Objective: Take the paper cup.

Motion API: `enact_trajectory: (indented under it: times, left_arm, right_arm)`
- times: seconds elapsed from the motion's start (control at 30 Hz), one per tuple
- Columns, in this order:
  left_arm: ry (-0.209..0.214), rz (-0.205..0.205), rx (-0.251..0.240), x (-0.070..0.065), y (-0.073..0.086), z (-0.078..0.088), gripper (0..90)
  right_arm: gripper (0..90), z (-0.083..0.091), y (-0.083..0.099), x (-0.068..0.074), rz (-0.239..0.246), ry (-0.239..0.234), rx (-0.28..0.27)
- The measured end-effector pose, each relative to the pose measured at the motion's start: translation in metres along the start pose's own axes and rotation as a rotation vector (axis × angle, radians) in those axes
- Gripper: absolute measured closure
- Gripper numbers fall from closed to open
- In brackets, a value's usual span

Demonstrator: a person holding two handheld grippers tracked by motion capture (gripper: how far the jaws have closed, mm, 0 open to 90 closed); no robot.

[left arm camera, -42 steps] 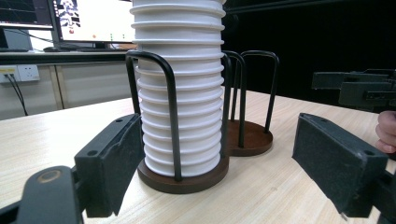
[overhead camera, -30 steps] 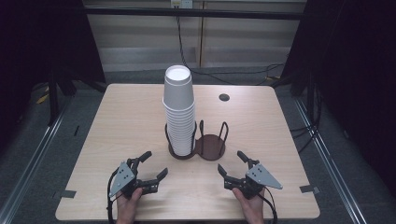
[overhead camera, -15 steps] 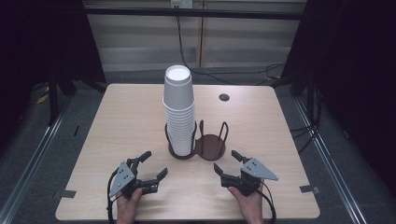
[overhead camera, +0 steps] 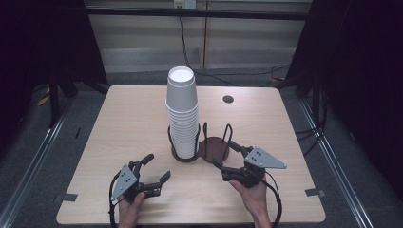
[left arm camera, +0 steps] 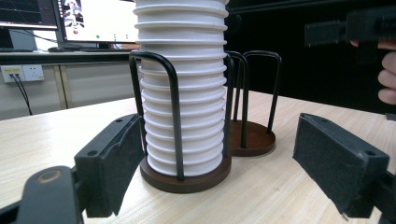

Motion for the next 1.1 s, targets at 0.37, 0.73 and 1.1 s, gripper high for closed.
enact_trajectory:
  times: [0.37,0.73,1.1]
  left_arm:
    - [-0.003,-0.001,-0.002,0.000,0.000,0.000,15.8]
    - [0.012,0.011,-0.004,-0.001,0.000,0.000,15.5]
    - [0.021,0.009,-0.004,-0.002,0.000,0.001,15.5]
  right_arm:
    - [22.4,-0.008,-0.036,-0.004,0.025,-0.053,0.024]
    - [21.7,-0.021,-0.055,-0.007,0.028,-0.103,0.082]
    - [15.9,-0.029,-0.091,-0.009,0.043,-0.200,0.105]
Point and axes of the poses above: each handheld gripper's, and its own axes: z roughly backward along the jaws, y roughly out of its underside, x roughly to its left, the point moved 6 cm from there along -z, roughly forward along the jaws, and after that the axes turned 7 degrees about x, right-handed, at the moved point
